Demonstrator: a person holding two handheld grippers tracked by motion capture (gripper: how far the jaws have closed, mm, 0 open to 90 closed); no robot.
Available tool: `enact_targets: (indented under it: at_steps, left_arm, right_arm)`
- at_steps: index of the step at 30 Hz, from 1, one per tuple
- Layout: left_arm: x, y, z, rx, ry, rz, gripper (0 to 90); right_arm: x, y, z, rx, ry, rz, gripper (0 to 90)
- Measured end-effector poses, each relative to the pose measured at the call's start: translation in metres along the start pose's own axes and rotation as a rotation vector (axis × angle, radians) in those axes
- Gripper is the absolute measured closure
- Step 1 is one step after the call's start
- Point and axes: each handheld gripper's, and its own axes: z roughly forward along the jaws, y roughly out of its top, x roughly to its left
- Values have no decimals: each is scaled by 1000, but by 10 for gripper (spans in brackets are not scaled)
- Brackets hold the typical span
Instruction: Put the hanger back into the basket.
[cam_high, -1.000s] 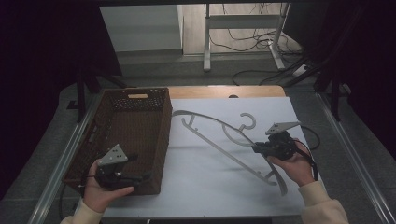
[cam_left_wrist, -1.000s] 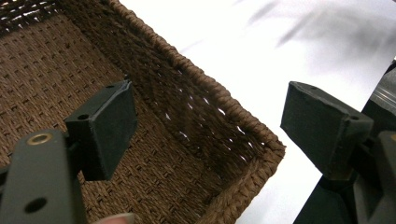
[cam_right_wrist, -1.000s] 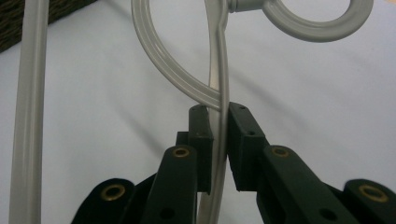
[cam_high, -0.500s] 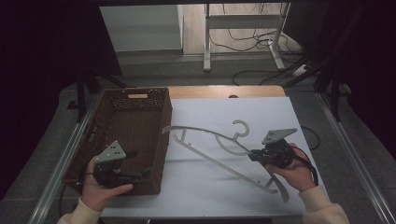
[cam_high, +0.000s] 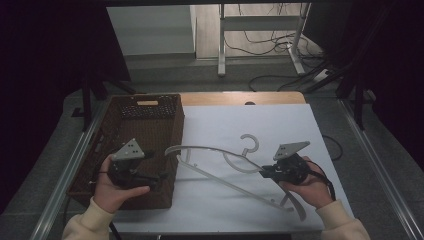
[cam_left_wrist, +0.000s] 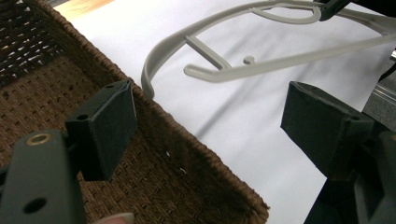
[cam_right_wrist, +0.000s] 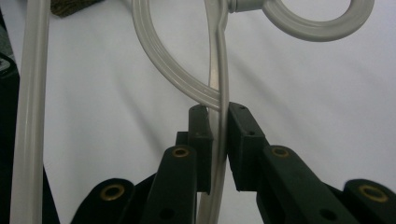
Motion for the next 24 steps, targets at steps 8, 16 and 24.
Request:
enact_targets:
  at_steps: [8,16,24]
  left_arm:
    - [2,2,5,17,-17,-2,184]
    - [3,16,8,32,-12,27,185]
    - [4,29,17,53,-37,42,189]
  right_arm:
    - [4,2,1,1,12,-22,802]
    - [10,5,2,4,23,-46,802]
    - [12,6,2,2,37,-63,802]
